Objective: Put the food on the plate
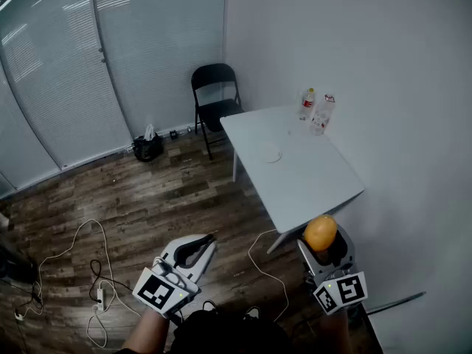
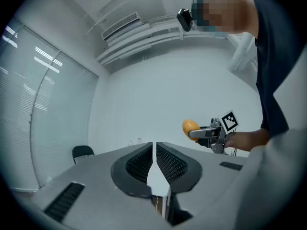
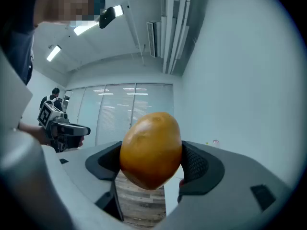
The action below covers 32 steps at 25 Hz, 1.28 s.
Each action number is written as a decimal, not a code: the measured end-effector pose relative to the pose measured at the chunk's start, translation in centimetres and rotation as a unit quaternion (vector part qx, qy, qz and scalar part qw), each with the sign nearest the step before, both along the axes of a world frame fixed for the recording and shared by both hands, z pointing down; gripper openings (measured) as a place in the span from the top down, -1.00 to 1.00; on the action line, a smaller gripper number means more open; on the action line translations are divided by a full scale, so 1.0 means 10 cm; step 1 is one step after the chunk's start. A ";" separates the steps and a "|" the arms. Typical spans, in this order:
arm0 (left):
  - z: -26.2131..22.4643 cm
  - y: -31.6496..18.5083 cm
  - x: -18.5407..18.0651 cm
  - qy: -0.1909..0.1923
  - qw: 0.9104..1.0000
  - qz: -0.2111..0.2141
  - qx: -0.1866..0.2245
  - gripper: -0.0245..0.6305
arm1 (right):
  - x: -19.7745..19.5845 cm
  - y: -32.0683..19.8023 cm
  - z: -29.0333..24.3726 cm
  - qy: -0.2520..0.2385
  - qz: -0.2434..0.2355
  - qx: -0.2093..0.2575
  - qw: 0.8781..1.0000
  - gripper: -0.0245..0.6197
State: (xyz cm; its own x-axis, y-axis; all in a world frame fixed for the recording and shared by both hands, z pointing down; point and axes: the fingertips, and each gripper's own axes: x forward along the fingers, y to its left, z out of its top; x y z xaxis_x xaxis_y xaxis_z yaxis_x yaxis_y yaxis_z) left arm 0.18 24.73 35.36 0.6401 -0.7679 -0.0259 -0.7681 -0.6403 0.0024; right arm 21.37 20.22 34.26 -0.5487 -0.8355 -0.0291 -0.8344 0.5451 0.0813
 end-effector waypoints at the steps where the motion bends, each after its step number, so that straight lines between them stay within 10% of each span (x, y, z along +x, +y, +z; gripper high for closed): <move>1: 0.01 0.01 -0.01 0.000 1.000 0.000 -0.001 0.79 | -0.01 0.01 0.00 0.000 0.000 -0.001 1.000 -0.24; 15: 0.05 0.01 -0.15 0.007 1.000 -0.005 -0.007 0.79 | -0.20 -0.05 0.03 0.005 -0.009 -0.004 1.000 -0.24; 32: 0.38 -0.21 -1.15 0.027 0.999 -0.007 -0.036 0.79 | -1.17 -0.22 0.27 -0.001 -0.027 -0.013 1.000 -0.24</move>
